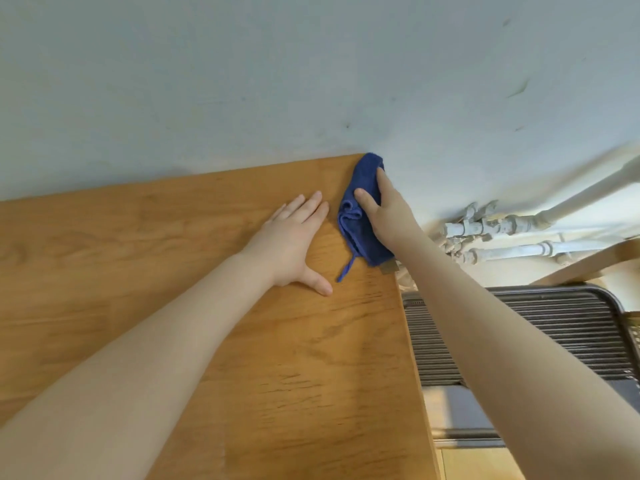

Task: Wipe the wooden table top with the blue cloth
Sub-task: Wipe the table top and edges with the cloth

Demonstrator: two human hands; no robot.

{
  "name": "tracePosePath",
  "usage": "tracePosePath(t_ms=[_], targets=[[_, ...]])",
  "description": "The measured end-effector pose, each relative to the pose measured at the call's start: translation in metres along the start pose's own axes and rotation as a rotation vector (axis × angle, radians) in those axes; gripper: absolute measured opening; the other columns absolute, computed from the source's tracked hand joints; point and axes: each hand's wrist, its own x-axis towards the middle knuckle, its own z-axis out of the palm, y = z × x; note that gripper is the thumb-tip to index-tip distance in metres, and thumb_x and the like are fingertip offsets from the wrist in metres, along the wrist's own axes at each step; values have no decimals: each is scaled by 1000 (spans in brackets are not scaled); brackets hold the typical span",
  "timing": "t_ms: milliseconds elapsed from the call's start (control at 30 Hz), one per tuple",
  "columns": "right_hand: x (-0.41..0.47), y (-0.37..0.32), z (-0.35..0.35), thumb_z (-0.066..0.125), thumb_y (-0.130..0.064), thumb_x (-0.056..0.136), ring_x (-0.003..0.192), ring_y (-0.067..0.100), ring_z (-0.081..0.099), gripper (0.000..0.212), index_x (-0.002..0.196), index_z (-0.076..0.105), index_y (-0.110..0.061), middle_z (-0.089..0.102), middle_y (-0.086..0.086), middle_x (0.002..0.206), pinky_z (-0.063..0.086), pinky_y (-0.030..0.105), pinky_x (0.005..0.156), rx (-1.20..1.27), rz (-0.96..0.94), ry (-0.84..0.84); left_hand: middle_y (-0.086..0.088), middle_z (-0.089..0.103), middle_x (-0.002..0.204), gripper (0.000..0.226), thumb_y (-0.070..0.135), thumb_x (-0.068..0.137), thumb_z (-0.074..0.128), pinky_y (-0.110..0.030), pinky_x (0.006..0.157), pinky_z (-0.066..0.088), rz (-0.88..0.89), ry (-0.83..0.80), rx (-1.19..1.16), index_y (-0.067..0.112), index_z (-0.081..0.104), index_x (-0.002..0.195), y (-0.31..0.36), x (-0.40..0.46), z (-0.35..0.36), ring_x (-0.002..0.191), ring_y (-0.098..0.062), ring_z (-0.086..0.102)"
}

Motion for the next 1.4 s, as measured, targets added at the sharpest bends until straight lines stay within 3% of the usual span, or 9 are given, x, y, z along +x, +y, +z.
tracePosePath(t_ms=[133,267,467,567,700,900,1100,1267,1400], targets=[[16,-2,5,41,-38,96,102,28,54,45,132,36,-11,54,14,116,39,32,78,-85,-35,25,1,-20,156,133,65,56,72,-33,118,-4,9,5,-11,18,-8,149,-5,5,-1,144,-18,-15],[43,-15,6,39,-37,97,105,29,54,43,132,37,-11,55,15,119,38,31,80,-43,17,41,2,-21,156,133,67,55,71,-33,116,-7,2,13,13,18,-10,149,-4,4,0,144,-17,-15],[-33,-1,7,39,-42,97,117,31,48,63,148,13,-17,41,15,137,36,32,87,-98,106,10,2,-20,156,132,66,56,72,-34,117,-5,-16,3,10,18,-8,149,1,0,-3,145,-17,-13],[-62,7,10,40,-45,95,110,27,51,60,145,21,-16,44,11,133,36,31,82,-98,135,27,2,-21,156,131,67,57,71,-35,118,-5,-15,-4,15,19,-9,149,-1,0,-2,144,-17,-14],[-31,-4,8,40,-43,96,97,26,54,46,128,38,-10,55,10,113,35,30,74,-86,148,45,1,-22,156,132,70,57,67,-35,117,-5,-31,-24,95,17,-12,149,0,5,-1,144,-18,-14],[-74,1,10,38,-44,96,112,34,48,65,149,9,-18,39,19,134,37,35,84,-224,122,24,-2,-16,157,131,69,56,68,-37,118,-2,-101,27,121,18,-8,150,7,-4,0,146,-19,-8],[-170,22,8,41,-46,93,125,33,40,71,149,6,-19,30,18,144,37,40,93,-205,152,-28,-7,-11,158,118,64,68,65,-42,118,3,-260,131,129,17,-4,150,25,-30,4,146,-26,-3],[-157,16,3,37,-48,95,122,36,43,69,148,9,-14,34,18,141,39,42,89,-234,142,-52,-9,7,158,89,41,84,64,-42,114,17,-199,215,109,17,9,150,69,-68,6,144,-28,12],[-192,25,2,35,-49,95,121,40,42,73,149,1,-13,30,20,144,40,45,89,-336,114,-70,-6,50,134,75,52,82,60,-39,93,44,-224,149,-48,24,29,144,104,-132,29,121,-29,48]])
